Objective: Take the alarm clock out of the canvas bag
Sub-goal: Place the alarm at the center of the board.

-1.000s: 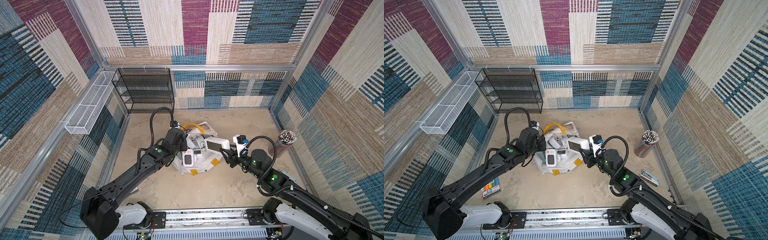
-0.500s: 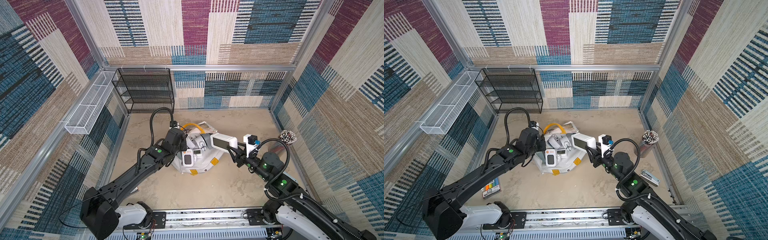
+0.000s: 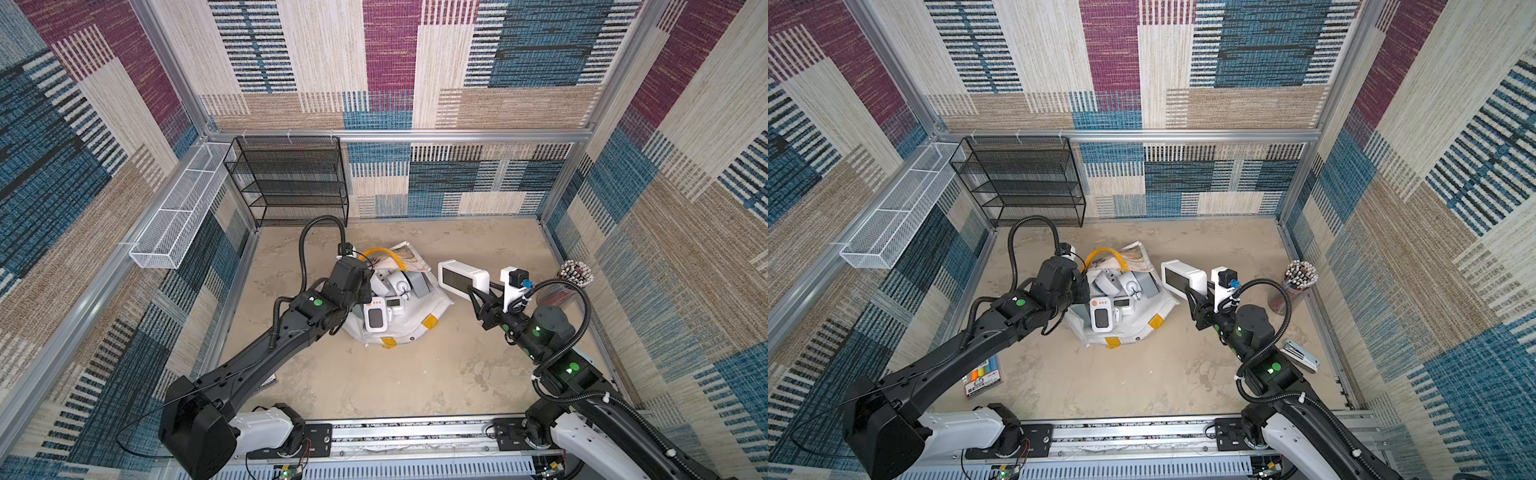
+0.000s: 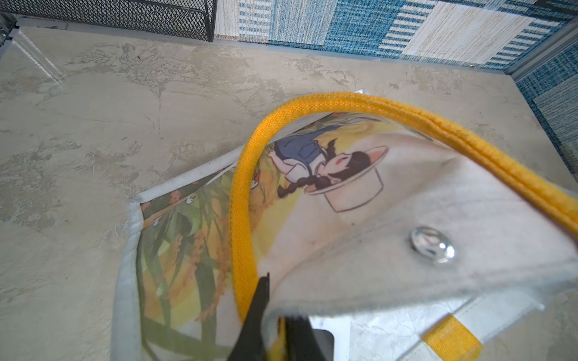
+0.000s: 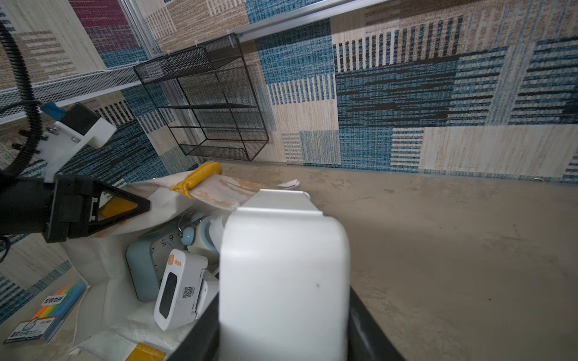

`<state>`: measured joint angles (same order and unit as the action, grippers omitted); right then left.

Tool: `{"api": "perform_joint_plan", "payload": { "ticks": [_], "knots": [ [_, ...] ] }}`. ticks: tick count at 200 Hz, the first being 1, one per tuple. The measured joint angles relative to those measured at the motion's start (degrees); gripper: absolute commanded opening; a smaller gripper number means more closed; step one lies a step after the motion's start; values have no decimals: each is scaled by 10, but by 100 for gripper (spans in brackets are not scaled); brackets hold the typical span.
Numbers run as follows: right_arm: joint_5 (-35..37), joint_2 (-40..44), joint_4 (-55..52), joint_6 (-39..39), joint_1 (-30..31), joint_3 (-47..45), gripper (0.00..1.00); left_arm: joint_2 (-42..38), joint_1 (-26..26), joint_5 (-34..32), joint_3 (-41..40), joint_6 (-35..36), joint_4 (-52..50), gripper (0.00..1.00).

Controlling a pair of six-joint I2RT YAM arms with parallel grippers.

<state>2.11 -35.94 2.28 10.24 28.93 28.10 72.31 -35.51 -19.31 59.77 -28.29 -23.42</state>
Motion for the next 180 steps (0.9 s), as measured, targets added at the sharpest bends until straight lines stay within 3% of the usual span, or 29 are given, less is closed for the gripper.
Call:
{"api": "perform_joint_plan", "payload": {
  "ticks": [180],
  "knots": [
    [80,-207,118,-15,-156,-53,33,-13,0,-2,-10,0,-4,0]
  ]
}}
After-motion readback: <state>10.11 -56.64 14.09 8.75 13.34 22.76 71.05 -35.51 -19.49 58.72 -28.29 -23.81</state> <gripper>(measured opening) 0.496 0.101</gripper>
